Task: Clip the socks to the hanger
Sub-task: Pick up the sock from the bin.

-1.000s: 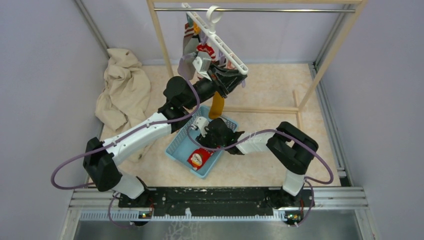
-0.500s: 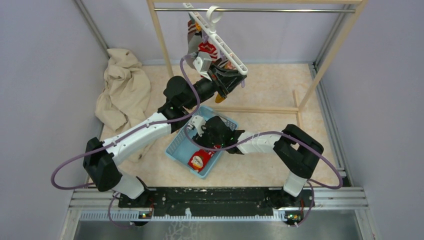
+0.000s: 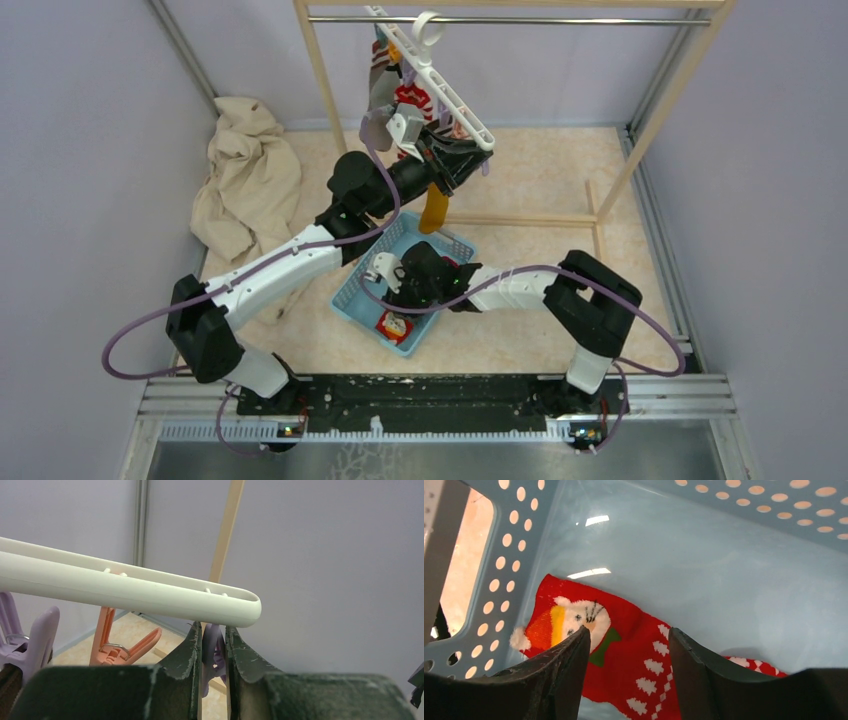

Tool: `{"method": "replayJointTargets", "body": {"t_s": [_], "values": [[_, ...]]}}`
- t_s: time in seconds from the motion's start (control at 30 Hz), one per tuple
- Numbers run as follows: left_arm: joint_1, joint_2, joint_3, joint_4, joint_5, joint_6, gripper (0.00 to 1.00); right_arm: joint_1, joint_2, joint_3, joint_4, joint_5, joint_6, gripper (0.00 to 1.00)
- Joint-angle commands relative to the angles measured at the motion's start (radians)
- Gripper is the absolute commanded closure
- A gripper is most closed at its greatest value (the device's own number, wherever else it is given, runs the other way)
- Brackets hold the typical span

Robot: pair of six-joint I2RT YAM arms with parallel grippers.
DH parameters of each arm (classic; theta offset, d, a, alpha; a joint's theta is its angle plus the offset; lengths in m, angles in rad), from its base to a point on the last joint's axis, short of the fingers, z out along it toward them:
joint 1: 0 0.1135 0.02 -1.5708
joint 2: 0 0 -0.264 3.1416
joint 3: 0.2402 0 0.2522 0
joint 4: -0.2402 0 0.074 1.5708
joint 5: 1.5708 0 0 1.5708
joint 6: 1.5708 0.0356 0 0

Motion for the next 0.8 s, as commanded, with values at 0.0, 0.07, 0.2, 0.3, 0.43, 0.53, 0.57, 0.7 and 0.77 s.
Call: {"method": "replayJointTargets", "body": {"t_s": [0.0, 0.07, 0.2, 0.3, 0.43, 0.53, 0.57, 0.7, 0.77], "values": [[0.004, -0.015, -0.007, -0.001, 0.025, 0.012, 1.00, 0.007, 0.055, 0.077, -0.035, 0.005, -0.039, 0.41], [0.004, -0.015, -0.006, -0.003, 0.025, 0.014, 1.00, 0.007, 0.090, 0.090, -0.035, 0.011, -0.036, 0.42], [0.004, -0.019, -0.005, -0.017, 0.020, 0.021, 1.00, 0.007, 0.139, 0.113, -0.028, 0.053, -0.007, 0.61], [0.004, -0.024, -0.006, -0.022, 0.013, 0.027, 1.00, 0.007, 0.083, 0.065, 0.052, 0.091, 0.016, 1.00], [0.003, -0.024, -0.008, -0.022, 0.011, 0.027, 1.00, -0.013, -0.037, 0.007, 0.111, 0.147, 0.047, 1.00], [0.004, -0.020, -0.007, -0.018, 0.018, 0.023, 1.00, -0.067, -0.168, -0.050, 0.175, 0.102, 0.110, 1.00], [0.003, -0.019, -0.008, -0.017, 0.019, 0.020, 1.00, -0.093, -0.217, -0.069, 0.201, 0.066, 0.151, 1.00], [0.003, -0.018, -0.011, -0.017, 0.023, 0.018, 1.00, -0.214, -0.388, -0.141, 0.293, -0.066, 0.271, 1.00], [0.004, -0.021, -0.014, -0.016, 0.020, 0.019, 1.00, -0.261, -0.456, -0.159, 0.295, -0.091, 0.293, 1.00]]}}
